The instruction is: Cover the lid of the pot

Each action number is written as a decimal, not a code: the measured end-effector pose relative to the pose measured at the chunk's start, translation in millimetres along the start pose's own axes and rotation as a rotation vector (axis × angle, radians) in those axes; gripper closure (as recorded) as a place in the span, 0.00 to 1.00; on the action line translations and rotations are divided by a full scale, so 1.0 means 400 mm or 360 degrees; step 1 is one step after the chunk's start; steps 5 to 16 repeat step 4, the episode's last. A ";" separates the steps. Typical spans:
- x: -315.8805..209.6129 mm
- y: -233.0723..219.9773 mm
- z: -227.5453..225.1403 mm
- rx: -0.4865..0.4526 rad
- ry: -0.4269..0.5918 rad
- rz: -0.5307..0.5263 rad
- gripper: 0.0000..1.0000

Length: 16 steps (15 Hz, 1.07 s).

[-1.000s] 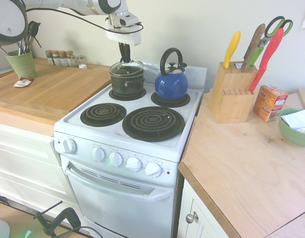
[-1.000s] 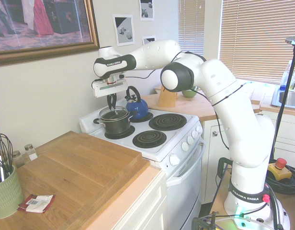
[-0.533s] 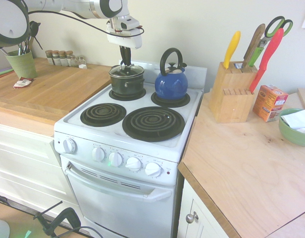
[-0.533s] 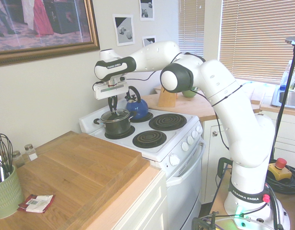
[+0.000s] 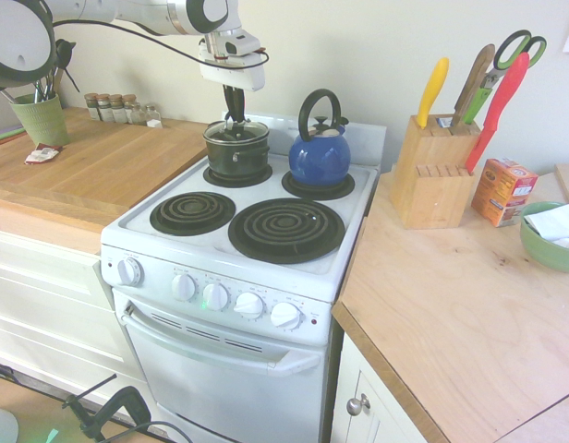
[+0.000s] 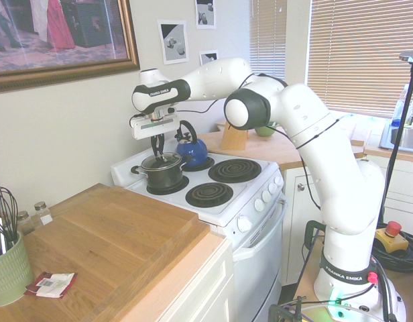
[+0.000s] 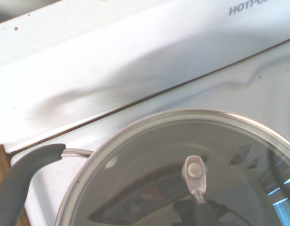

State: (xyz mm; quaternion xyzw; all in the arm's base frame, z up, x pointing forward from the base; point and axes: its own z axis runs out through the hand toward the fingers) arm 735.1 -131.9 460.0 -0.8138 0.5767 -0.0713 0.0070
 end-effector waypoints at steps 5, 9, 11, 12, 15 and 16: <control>-0.007 0.002 -0.054 0.0032 0.0014 -0.0006 0.00; -0.007 0.002 -0.054 0.0032 0.0014 -0.0006 0.00; -0.007 0.002 -0.054 0.0032 0.0014 -0.0006 0.00; -0.007 0.002 -0.054 0.0032 0.0014 -0.0006 0.00; -0.007 0.002 -0.054 0.0032 0.0014 -0.0006 0.00; -0.007 0.002 -0.054 0.0032 0.0014 -0.0006 0.00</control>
